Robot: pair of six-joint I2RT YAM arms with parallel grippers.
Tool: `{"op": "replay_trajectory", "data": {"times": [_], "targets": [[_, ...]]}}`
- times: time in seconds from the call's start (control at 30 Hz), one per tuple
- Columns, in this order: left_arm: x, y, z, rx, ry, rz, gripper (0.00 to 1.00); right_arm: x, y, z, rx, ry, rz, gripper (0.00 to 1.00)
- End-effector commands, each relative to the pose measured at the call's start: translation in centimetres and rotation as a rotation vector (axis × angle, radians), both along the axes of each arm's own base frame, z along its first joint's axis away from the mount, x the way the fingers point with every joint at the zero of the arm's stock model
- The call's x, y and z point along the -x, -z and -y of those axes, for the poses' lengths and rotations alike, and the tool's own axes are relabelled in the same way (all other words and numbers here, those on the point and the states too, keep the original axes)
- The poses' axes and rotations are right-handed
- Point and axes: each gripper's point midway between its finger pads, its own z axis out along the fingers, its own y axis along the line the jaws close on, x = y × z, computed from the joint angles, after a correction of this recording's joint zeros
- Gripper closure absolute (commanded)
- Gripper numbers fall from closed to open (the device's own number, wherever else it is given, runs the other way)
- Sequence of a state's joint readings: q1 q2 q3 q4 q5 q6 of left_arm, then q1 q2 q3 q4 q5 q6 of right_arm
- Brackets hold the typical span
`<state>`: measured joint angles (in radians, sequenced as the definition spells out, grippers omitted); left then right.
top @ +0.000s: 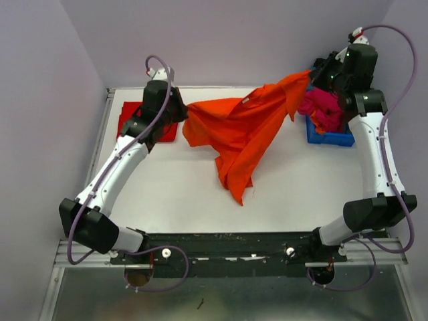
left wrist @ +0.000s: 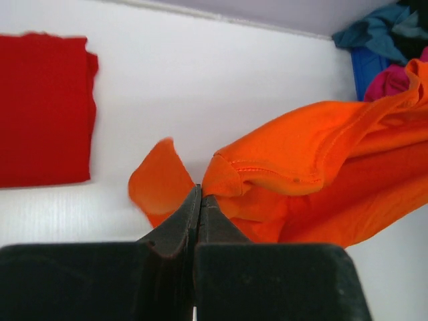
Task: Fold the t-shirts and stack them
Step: Flatten out the tshirt
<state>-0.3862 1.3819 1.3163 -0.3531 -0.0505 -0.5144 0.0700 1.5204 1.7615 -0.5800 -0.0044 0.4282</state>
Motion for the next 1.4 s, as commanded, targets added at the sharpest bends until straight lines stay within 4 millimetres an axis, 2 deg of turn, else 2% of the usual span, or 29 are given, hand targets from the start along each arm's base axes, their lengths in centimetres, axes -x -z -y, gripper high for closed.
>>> {"op": "replay_trajectory", "data": {"times": [0.0,0.1,0.2,0.27,0.37,0.5,0.6,0.7,0.77,0.87,0.93,0.97,1.0,1.03,1.07,1.2,1.3,1.37], "targets": [[1.8,-8.9,-3.4,-0.100,-0.072,0.084,1.00,0.9,-4.3,-0.3,-0.005,-0.072,0.038,0.99],[3.9,-13.7,-4.2,-0.081,-0.065,0.164,1.00,2.0,-8.8,-0.5,-0.004,-0.110,0.131,0.99],[6.6,-16.1,-3.4,-0.051,0.038,0.202,1.00,4.5,-12.8,-0.3,0.018,-0.118,0.243,0.99],[8.5,-16.4,-3.1,-0.041,0.092,0.213,1.00,6.7,-14.4,-0.5,0.026,-0.140,0.292,0.99],[11.6,-17.1,-4.6,-0.046,0.084,0.243,1.00,10.8,-15.8,-0.8,0.035,-0.162,0.362,0.99],[15.9,-20.4,-6.4,-0.015,0.076,0.329,1.00,16.4,-17.7,-0.1,0.062,-0.136,0.475,0.99],[18.6,-22.5,-6.0,0.047,0.137,0.370,1.00,20.4,-20.3,1.1,0.096,-0.078,0.560,0.99],[20.3,-24.0,-5.8,0.081,0.176,0.393,1.00,23.4,-22.5,2.2,0.123,-0.021,0.633,0.99],[20.6,-25.5,-6.3,0.070,0.159,0.423,1.00,25.0,-24.0,2.5,0.130,-0.002,0.670,0.99],[20.7,-27.8,-6.8,0.046,0.149,0.442,1.00,25.7,-25.7,2.7,0.132,0.007,0.685,0.99],[20.4,-28.1,-6.2,0.062,0.169,0.432,1.00,24.7,-25.5,2.8,0.120,0.016,0.652,0.99],[19.9,-27.6,-5.8,0.076,0.170,0.415,1.00,23.9,-24.9,2.8,0.111,0.015,0.629,0.99],[19.4,-26.9,-5.7,0.085,0.157,0.395,1.00,22.7,-23.8,2.7,0.106,0.014,0.592,0.99],[18.4,-25.3,-5.8,0.076,0.127,0.351,1.00,21.3,-22.5,2.6,0.098,0.012,0.550,0.99],[17.3,-23.6,-5.9,0.064,0.099,0.308,1.00,19.5,-21.0,2.5,0.097,0.006,0.507,0.99],[12.4,-15.4,-4.5,0.006,0.068,0.132,1.00,9.8,-12.3,1.8,0.081,-0.024,0.244,0.99],[7.9,-11.5,-4.2,0.006,0.037,0.064,1.00,3.5,-6.8,0.9,0.048,-0.060,0.105,0.99],[4.0,-9.3,-4.7,0.031,0.016,0.012,1.00,-0.2,-4.1,0.1,0.017,-0.093,0.048,0.99]]}}
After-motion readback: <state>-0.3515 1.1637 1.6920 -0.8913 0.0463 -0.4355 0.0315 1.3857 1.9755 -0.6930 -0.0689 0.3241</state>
